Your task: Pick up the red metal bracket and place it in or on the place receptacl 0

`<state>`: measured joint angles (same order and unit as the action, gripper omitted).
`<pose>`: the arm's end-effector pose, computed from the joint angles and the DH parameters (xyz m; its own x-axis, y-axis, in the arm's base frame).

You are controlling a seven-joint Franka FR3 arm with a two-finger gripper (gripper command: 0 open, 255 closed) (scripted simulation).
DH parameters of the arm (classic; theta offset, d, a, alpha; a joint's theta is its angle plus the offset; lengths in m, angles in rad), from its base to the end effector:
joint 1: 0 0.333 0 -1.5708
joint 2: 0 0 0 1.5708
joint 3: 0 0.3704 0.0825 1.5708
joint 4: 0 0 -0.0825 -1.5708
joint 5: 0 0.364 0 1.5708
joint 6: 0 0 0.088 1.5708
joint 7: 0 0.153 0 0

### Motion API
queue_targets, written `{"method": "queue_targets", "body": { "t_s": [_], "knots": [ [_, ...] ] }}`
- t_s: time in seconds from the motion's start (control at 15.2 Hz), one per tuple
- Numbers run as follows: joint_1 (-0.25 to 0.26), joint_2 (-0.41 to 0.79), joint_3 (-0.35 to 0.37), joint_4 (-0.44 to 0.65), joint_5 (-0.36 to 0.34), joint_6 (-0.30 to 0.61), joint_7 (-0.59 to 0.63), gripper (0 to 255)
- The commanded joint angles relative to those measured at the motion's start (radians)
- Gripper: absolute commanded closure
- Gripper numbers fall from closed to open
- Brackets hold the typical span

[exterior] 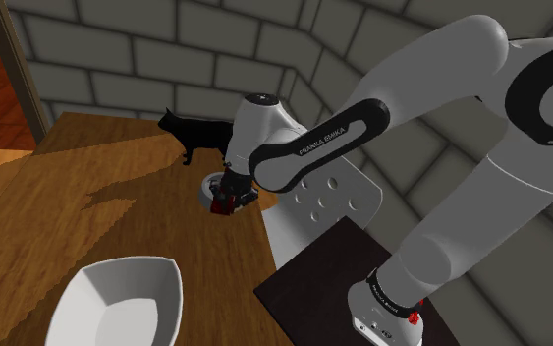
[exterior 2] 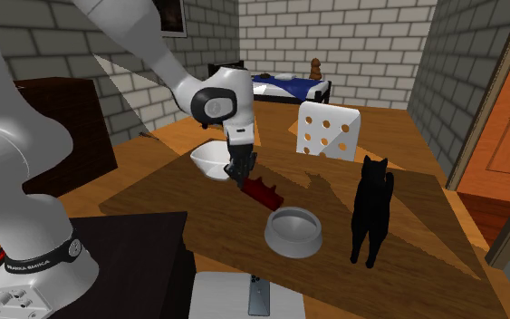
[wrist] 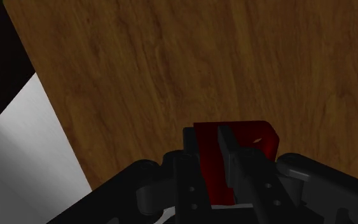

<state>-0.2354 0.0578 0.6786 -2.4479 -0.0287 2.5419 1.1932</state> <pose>0.4337 0.2059 0.3106 0.7462 -0.6657 0.0007 -0.6647 -0.7452 -0.0531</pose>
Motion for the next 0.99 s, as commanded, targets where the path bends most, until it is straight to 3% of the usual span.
{"method": "queue_targets", "body": {
  "t_s": [0.0,0.53,0.92],
  "knots": [
    [-0.016,0.056,-0.026,0.061,-0.055,-0.017,-0.002,255],
    [-0.028,0.283,-0.126,0.354,-0.198,-0.122,-0.038,255],
    [-0.004,0.344,-0.157,0.346,-0.248,-0.060,-0.006,255]
  ]
}}
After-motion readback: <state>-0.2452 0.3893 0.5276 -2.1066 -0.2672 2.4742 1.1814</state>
